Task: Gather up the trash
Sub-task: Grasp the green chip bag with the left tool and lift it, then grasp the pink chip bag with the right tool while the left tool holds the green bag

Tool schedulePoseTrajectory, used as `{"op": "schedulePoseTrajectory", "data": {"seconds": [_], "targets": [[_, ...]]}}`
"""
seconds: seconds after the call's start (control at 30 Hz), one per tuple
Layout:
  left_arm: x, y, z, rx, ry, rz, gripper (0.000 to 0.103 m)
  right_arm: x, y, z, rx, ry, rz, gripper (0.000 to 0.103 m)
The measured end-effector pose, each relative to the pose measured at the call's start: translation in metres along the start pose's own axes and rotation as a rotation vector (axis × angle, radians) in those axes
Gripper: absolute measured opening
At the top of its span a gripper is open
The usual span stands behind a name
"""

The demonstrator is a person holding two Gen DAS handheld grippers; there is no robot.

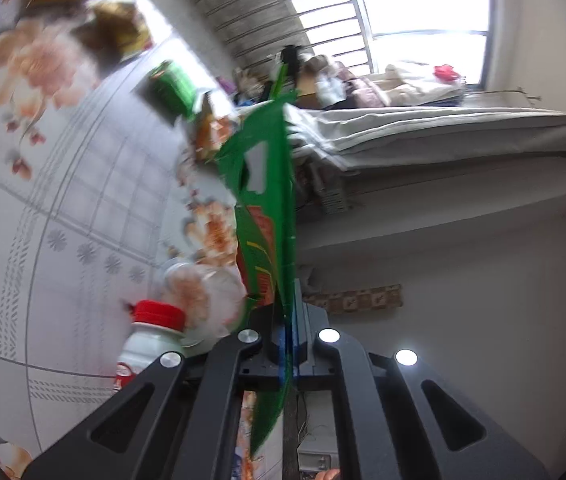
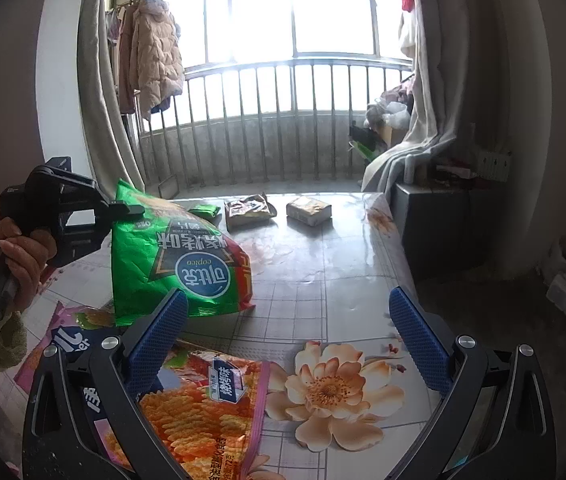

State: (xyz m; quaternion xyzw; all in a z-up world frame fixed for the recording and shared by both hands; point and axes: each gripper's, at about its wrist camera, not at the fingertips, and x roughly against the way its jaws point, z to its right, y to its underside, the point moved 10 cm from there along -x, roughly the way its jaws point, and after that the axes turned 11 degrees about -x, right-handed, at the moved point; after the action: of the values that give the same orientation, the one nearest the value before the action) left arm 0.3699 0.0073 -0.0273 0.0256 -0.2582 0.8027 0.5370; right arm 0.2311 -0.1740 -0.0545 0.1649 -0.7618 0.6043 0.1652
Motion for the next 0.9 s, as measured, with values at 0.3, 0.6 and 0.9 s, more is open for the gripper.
{"op": "schedulePoseTrajectory", "data": {"seconds": [0.3, 0.6, 0.9], "targets": [[0.041, 0.000, 0.052, -0.087, 0.060, 0.093, 0.001, 0.036, 0.039, -0.043, 0.172, -0.102, -0.068, 0.096], [0.056, 0.009, 0.063, -0.111, 0.064, 0.111, 0.001, 0.044, 0.123, -0.099, 0.485, -0.128, -0.186, 0.096], [0.051, 0.013, 0.059, -0.101, 0.053, 0.105, 0.001, 0.023, 0.138, -0.104, 0.653, -0.005, -0.165, 0.095]]}}
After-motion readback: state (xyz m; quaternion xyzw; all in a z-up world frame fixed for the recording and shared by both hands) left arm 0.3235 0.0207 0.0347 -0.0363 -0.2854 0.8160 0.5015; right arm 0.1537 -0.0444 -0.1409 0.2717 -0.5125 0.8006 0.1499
